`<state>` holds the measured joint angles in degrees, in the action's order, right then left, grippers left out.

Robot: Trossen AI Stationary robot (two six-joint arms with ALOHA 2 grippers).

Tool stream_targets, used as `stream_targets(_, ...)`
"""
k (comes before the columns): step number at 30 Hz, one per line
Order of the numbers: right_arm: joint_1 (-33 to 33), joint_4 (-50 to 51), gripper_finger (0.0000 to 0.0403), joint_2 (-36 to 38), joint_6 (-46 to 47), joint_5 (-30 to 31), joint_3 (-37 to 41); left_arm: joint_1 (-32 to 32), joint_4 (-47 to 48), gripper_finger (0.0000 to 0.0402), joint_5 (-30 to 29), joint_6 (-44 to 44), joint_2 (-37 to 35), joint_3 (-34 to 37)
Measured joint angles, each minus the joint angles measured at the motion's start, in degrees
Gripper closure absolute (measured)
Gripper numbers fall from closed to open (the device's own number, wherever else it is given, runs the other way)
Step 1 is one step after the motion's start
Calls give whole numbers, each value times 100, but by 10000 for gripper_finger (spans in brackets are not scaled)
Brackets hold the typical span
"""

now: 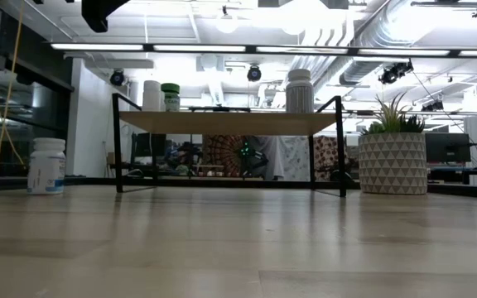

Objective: Pick and place medicine bottles onto shelf by color
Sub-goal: Put the orange transparent bottle on the shelf

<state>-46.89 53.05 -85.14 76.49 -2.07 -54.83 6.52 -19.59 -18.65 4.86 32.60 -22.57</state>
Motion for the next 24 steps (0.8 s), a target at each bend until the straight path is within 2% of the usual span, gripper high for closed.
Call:
stream_targets(5,0,-19,98,0,2,-2,0,0,2,96,0,9,0,0)
stream_targets(11,0,-23,128,-100,66,-15,0,0,2,96,0,9,0,0)
stream_targets(16,-2,-27,152,-381,27,-341,0,0,2,96,0,9,0,0)
stream_targets(24,0,6,170,-481,-75,-340,0,0,2,96,0,9,0,0)
